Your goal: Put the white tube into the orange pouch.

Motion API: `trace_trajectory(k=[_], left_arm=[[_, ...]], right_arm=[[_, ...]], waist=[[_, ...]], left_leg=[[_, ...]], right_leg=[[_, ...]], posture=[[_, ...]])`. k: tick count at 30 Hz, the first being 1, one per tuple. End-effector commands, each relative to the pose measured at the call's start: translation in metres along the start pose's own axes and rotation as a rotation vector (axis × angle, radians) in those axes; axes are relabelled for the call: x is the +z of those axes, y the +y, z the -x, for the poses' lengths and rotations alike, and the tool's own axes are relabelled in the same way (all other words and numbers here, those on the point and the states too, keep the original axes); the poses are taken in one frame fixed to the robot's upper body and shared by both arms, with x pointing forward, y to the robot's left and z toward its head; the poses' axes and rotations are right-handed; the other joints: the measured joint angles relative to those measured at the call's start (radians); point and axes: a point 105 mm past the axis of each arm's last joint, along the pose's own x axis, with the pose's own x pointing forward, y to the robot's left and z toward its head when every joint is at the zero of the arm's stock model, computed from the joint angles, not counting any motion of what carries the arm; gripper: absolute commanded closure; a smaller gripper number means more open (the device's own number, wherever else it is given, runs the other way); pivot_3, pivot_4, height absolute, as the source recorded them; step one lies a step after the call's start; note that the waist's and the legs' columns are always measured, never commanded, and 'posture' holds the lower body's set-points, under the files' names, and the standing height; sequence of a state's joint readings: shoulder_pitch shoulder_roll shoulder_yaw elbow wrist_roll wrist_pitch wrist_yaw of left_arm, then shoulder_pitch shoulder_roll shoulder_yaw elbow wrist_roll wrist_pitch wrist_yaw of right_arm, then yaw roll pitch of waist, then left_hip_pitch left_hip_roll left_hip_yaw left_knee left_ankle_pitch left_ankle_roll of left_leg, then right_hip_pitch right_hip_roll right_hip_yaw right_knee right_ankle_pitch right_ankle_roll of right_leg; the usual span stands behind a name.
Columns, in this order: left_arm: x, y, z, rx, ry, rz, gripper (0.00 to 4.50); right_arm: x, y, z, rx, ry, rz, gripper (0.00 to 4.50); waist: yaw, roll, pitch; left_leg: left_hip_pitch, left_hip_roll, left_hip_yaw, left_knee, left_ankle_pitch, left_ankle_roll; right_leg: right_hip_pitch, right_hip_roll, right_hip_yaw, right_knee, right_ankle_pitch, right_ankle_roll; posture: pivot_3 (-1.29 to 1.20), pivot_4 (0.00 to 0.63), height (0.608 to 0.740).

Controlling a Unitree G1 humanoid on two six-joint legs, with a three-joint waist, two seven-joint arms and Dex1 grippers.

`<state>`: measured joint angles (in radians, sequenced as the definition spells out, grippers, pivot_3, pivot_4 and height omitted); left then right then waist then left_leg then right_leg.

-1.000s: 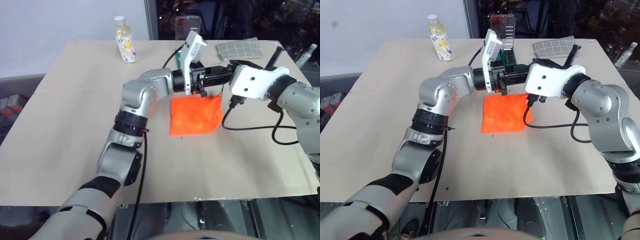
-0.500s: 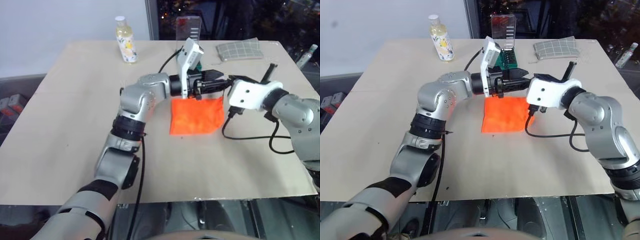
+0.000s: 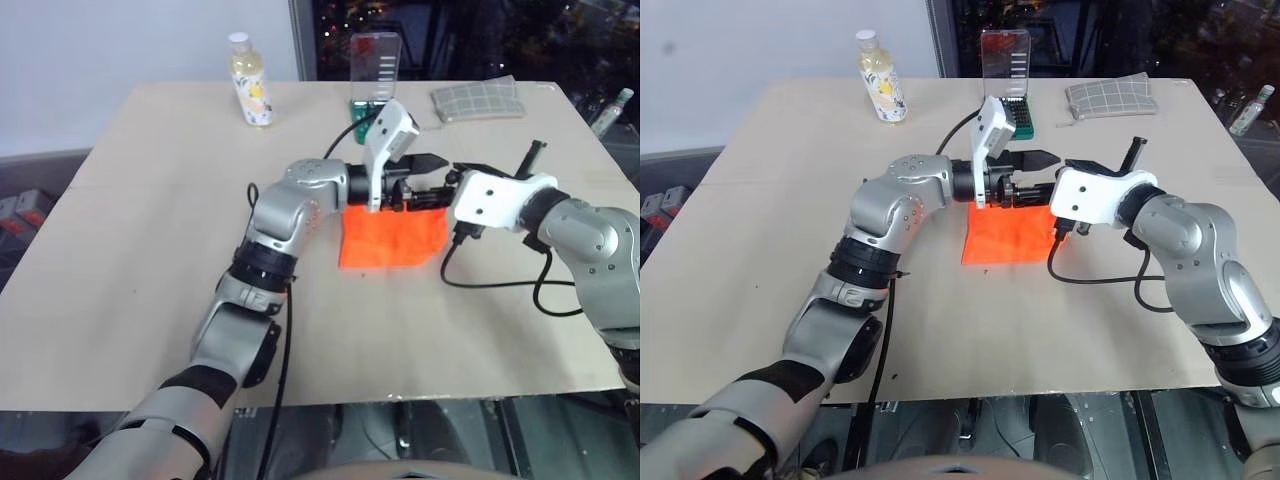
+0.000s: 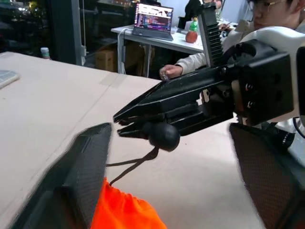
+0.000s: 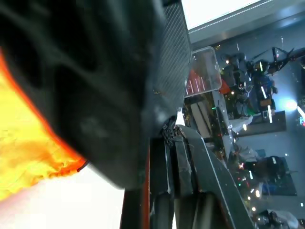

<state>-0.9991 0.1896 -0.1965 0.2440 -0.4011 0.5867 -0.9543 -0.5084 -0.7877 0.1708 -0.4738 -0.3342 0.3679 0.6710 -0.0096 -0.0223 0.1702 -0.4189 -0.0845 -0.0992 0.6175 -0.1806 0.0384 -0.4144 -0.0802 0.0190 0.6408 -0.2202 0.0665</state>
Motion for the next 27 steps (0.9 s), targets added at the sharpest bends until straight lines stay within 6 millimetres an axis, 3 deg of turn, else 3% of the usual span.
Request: trace_trajectory(k=[1,2,6,13,23,27], left_arm=[[0.015,-0.006,-0.002,-0.024,-0.039,-0.061,2.07],[0.015,-0.006,-0.002,-0.024,-0.039,-0.06,2.84],[0.016,-0.006,-0.003,-0.026,-0.042,-0.059,4.28],[0.007,-0.005,-0.003,-0.013,-0.027,-0.054,4.31],[-0.033,0.011,-0.001,0.065,0.045,-0.004,4.31],[-0.063,0.018,-0.001,0.108,0.141,0.049,4.31]], right_arm=[[0.007,-0.012,0.006,-0.051,-0.016,0.025,4.5],[0.007,-0.012,0.006,-0.051,-0.017,0.024,4.5],[0.007,-0.013,0.006,-0.051,-0.017,0.019,4.5],[0.0,-0.02,0.008,-0.098,0.015,-0.036,4.5],[-0.026,-0.064,0.018,-0.314,0.119,-0.228,4.5],[-0.058,-0.094,0.035,-0.508,0.239,-0.362,4.5]], waist=[[0.0,0.0,0.0],[0.0,0.0,0.0],[0.0,0.0,0.0],[0.0,0.0,0.0],[0.001,0.0,0.0],[0.002,0.0,0.0]], left_leg=[[0.0,0.0,0.0,0.0,0.0,0.0],[0.0,0.0,0.0,0.0,0.0,0.0],[0.0,0.0,0.0,0.0,0.0,0.0],[0.0,0.0,0.0,0.0,0.0,0.0],[0.0,0.0,0.0,0.001,0.0,0.0],[0.0,0.0,0.0,0.001,0.0,0.0]], right_leg=[[0.0,0.0,0.0,0.0,0.0,0.0],[0.0,0.0,0.0,0.0,0.0,0.0],[0.0,0.0,0.0,0.0,0.0,0.0],[0.0,0.0,0.0,0.0,0.0,0.0],[0.0,0.0,0.0,0.001,0.0,0.0],[0.0,0.0,0.0,0.001,0.0,0.0]], posture=[[0.0,0.15,0.74],[0.0,0.15,0.74],[0.0,0.15,0.74],[0.0,0.15,0.74],[0.0,0.15,0.74],[0.0,0.15,0.74]])
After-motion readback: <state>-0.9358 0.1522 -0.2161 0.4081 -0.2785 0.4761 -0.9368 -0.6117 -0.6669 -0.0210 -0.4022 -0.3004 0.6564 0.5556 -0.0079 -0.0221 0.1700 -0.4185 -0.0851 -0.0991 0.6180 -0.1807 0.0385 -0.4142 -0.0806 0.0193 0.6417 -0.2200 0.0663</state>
